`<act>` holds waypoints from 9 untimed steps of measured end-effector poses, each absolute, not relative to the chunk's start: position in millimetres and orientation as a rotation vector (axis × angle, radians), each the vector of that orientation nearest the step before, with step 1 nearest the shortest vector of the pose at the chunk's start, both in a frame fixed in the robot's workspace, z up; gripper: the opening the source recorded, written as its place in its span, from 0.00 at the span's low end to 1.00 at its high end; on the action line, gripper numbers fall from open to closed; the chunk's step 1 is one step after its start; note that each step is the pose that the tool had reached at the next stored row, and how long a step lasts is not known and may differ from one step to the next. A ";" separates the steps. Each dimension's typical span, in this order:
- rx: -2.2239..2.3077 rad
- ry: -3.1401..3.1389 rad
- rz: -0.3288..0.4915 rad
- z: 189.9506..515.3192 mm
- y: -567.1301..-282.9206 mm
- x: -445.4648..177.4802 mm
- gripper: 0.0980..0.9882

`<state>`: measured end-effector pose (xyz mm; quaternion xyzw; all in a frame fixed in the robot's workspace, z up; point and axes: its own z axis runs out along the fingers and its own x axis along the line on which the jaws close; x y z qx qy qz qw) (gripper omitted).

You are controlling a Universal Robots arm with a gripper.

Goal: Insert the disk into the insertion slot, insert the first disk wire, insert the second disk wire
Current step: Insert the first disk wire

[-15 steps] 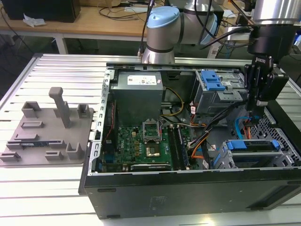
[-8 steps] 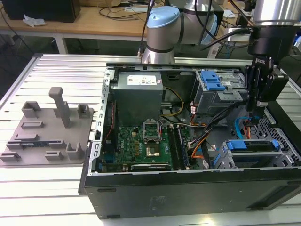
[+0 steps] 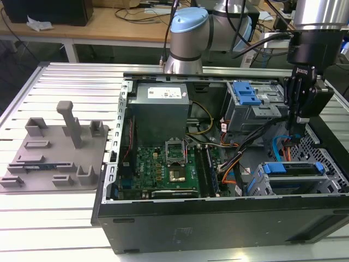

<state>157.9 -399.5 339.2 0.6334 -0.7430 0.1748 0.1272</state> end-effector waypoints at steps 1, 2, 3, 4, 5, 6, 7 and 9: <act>1.843 -2.162 0.509 339.1 -399.5 157.9 0.16; 1.842 -2.161 0.510 339.1 -399.5 157.9 0.16; 1.842 -2.161 0.511 339.1 -399.5 157.9 0.09; 1.842 -2.161 0.511 339.1 -399.5 157.9 0.09; 1.842 -2.160 0.511 339.0 -399.5 157.9 0.09; 1.842 -2.160 0.511 339.0 -399.5 157.9 0.09; 1.842 -2.160 0.511 339.0 -399.5 157.9 0.09; 1.842 -2.160 0.512 339.0 -399.5 157.9 0.08</act>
